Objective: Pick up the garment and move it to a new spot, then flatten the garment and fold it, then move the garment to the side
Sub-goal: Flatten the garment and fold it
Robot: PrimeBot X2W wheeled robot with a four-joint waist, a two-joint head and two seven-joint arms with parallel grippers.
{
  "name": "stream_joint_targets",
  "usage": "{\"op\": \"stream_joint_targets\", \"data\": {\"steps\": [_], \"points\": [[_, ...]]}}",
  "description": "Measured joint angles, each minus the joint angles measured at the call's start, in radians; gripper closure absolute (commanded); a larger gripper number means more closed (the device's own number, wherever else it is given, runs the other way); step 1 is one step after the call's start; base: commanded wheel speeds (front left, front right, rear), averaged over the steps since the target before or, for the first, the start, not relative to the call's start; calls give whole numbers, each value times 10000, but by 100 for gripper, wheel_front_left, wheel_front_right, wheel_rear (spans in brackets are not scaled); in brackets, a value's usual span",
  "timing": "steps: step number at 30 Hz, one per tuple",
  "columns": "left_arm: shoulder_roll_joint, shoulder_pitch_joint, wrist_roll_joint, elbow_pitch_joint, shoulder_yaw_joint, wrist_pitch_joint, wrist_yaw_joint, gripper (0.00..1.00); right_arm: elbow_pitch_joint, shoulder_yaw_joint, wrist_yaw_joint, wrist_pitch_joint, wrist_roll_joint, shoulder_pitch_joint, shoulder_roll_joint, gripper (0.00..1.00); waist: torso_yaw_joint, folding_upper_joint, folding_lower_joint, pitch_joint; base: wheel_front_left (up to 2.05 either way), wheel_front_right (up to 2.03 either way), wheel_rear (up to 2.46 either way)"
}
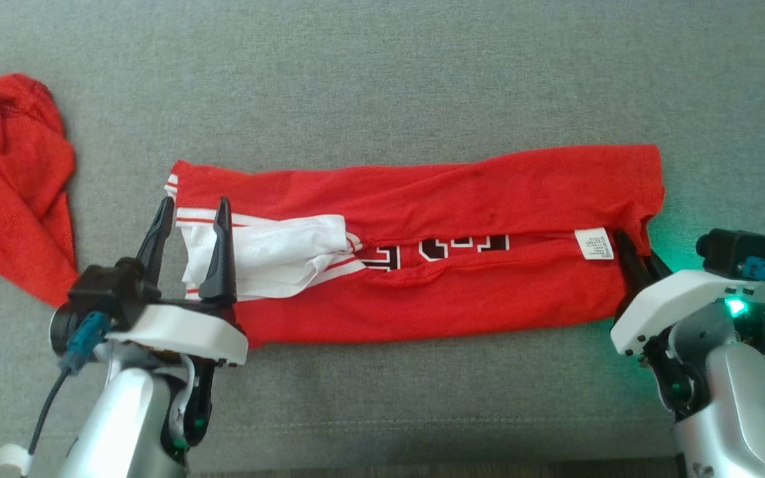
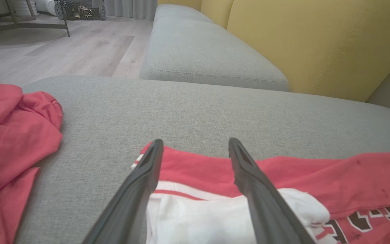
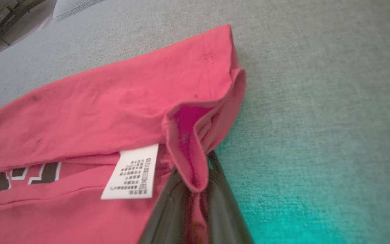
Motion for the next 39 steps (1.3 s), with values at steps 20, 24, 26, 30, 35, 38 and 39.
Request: {"op": "stream_joint_targets", "data": {"steps": [20,24,26,30,35,38,39], "points": [[12,43,-121,176,25,-33,100,0,-1072,-2460,0,428,-493,652,-165,100,-53,0,0,-631,0,0,0],[15,144,-219,207,21,-48,109,0,-1854,-2236,0,692,-512,794,-161,100,-74,0,0,-862,0,0,0],[15,254,-219,219,-6,-46,174,0,-2479,-1797,0,918,-430,768,-153,100,-93,0,0,-998,0,0,0],[15,391,-221,236,-61,-42,188,0,-3603,-612,0,1524,217,742,-100,100,-63,0,0,-1276,0,0,0],[17,409,-221,230,-100,-15,194,0,-4232,1256,0,1964,901,373,-75,100,169,0,0,-1519,0,0,0],[17,419,-221,221,-173,-13,196,0,-3902,2416,0,1944,1588,92,-75,100,374,0,0,-1598,0,0,0],[17,421,-221,219,-201,-12,198,0,-3684,2801,0,1841,1933,51,-75,100,454,0,0,-1609,0,0,0]]}}
